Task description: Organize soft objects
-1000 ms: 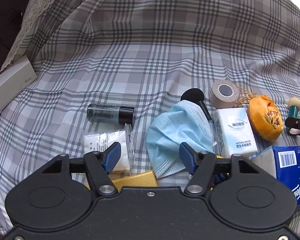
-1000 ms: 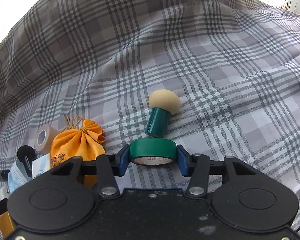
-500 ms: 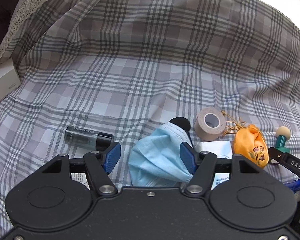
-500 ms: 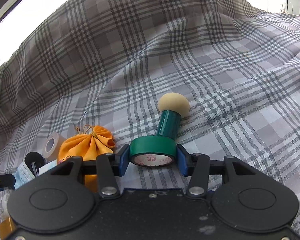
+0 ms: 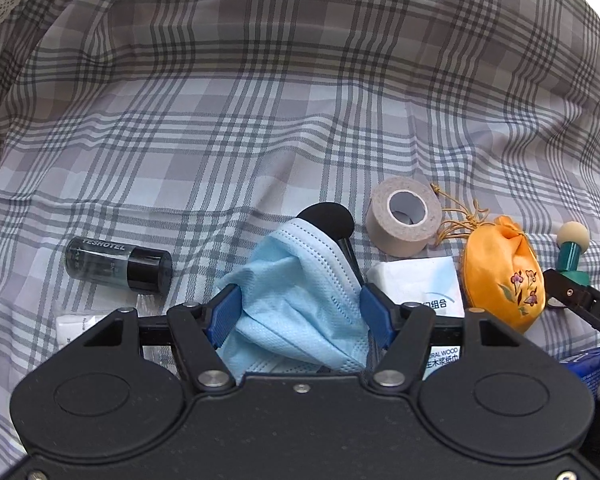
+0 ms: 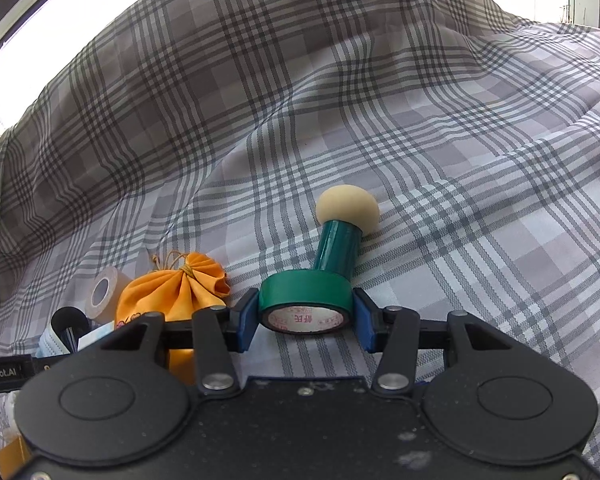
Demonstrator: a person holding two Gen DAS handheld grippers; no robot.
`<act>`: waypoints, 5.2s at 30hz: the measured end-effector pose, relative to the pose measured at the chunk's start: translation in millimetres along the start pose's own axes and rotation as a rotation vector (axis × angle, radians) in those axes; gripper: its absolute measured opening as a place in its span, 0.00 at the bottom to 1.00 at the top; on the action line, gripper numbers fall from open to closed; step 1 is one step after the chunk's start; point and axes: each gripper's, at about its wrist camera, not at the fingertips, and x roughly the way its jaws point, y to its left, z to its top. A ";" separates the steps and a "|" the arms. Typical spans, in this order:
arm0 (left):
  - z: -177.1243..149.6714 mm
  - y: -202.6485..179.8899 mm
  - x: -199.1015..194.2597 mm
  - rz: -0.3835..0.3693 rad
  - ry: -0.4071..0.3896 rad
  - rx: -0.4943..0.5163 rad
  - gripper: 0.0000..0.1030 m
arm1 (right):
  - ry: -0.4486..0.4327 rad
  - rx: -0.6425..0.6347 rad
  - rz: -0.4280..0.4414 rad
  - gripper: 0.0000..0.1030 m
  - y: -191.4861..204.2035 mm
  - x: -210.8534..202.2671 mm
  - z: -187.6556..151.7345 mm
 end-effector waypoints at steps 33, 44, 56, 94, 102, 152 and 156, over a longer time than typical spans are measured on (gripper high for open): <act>-61.8 12.0 -141.2 -0.059 -0.239 0.075 0.34 | -0.269 -0.080 -0.007 0.46 9.5 -62.6 -4.8; -140.6 21.4 -196.3 -0.002 -0.333 0.103 0.34 | -0.370 -0.176 0.156 0.46 26.0 -213.9 -58.5; -234.1 17.4 -184.6 0.062 -0.234 0.109 0.38 | -0.013 -0.257 0.260 0.46 16.7 -266.2 -197.2; -252.4 13.1 -197.7 0.089 -0.306 0.044 0.50 | -0.124 -0.270 0.220 0.79 26.1 -292.8 -233.8; -253.8 10.1 -210.2 0.081 -0.359 0.037 0.57 | -0.181 -0.255 0.196 0.83 31.4 -298.6 -235.6; -172.4 40.3 -166.6 0.066 -0.253 0.013 0.57 | -0.074 -0.180 0.169 0.75 24.8 -200.8 -151.6; -151.5 46.5 -159.2 0.090 -0.259 0.012 0.57 | -0.082 -0.150 0.142 0.75 19.7 -181.1 -126.0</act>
